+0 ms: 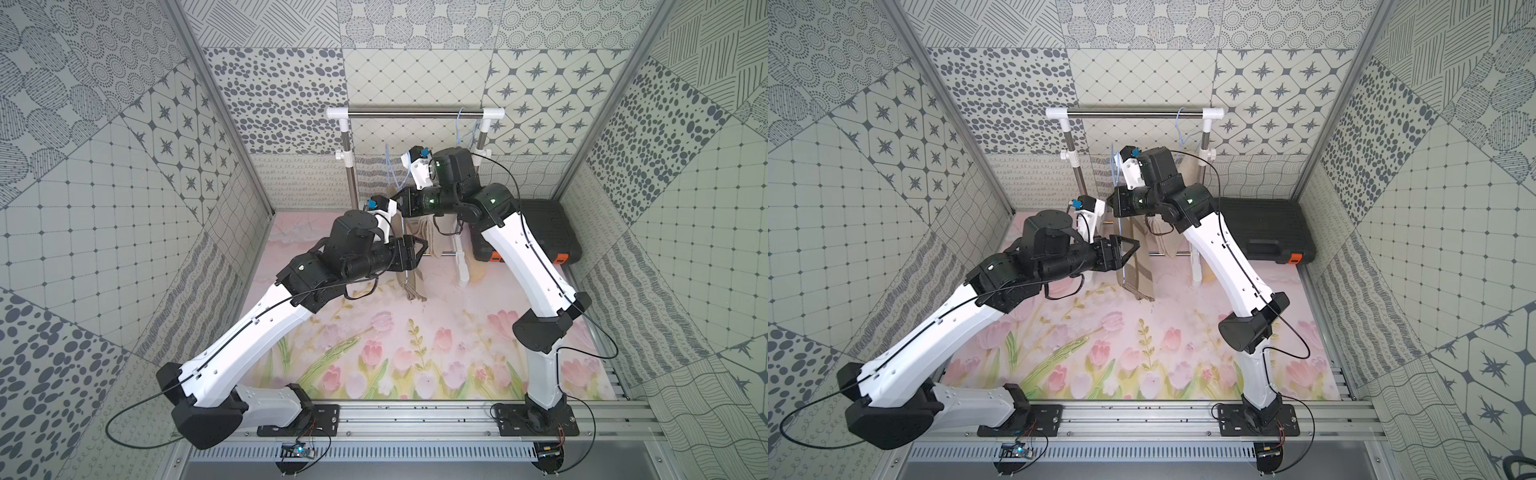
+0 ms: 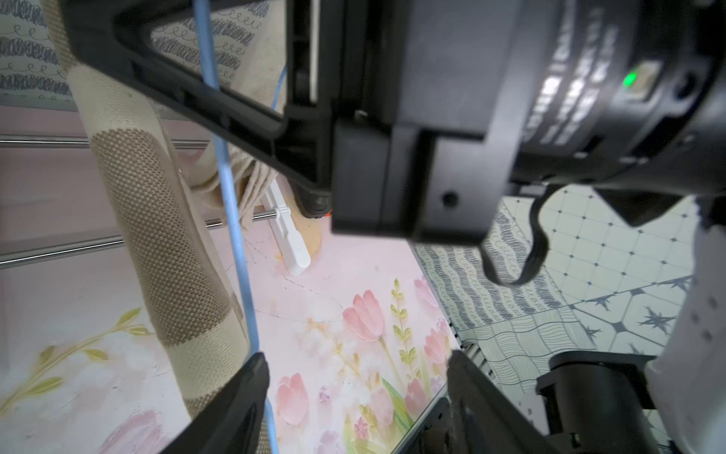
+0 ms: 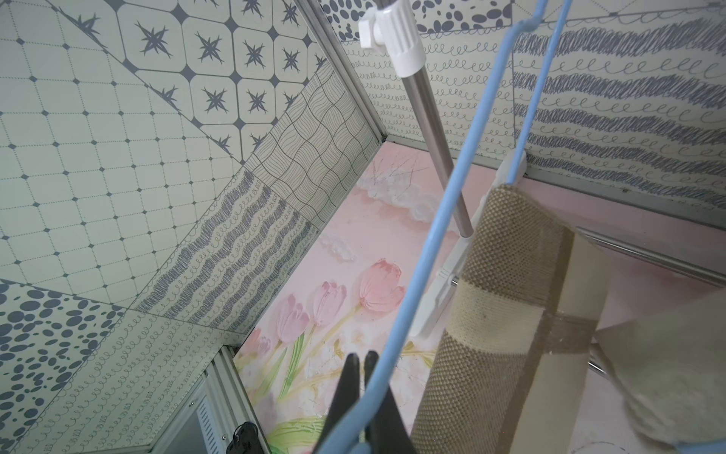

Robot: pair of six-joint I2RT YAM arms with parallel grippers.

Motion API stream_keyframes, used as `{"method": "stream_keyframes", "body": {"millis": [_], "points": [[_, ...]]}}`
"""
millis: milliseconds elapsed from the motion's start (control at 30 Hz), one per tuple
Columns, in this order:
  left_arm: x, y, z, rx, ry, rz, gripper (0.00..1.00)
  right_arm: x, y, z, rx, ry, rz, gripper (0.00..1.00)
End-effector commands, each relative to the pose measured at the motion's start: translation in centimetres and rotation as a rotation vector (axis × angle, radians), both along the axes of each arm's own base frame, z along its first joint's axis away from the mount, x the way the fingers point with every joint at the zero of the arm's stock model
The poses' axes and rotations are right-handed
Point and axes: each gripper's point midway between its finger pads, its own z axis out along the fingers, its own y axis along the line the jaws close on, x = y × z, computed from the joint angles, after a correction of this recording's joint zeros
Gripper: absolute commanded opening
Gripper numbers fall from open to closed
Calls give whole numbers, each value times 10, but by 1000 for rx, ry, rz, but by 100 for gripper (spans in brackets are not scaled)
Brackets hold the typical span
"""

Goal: Hang the scarf on the hanger
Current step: Place the hanger at the clothesline.

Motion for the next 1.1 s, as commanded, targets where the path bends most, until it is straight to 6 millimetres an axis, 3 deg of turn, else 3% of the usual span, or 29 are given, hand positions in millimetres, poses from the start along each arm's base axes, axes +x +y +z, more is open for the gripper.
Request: {"method": "stream_keyframes", "body": {"millis": [0, 67, 133, 267, 333, 433, 500, 767, 933, 1000, 1067], "points": [[18, 8, -24, 205, -38, 68, 66, -3, -2, 46, 100, -114, 39, 0], [24, 5, -29, 229, -46, 81, 58, -3, -3, 45, 103, -110, 45, 0], [30, 4, -33, 276, -58, 102, 56, -3, -2, 45, 111, -102, 54, 0], [34, 9, -28, 309, -96, 150, 62, -2, -5, 46, 124, -92, 61, 0], [40, 14, -29, 339, -106, 189, 76, -3, -5, 47, 129, -91, 67, 0], [47, 15, -31, 371, -125, 213, 76, -4, -5, 48, 137, -85, 74, 0], [52, 16, -30, 377, -145, 235, 67, -5, -4, 47, 140, -83, 80, 0], [67, 4, -17, 374, -224, 228, 0, -7, -4, 47, 140, -83, 92, 0], [68, 3, -3, 384, -255, 221, 0, -5, -8, 47, 132, -87, 78, 0], [68, 5, 4, 408, -268, 214, 0, -4, -10, 46, 129, -87, 77, 18], [70, 8, 12, 429, -283, 206, 0, -4, -13, 46, 128, -86, 74, 22]]}}
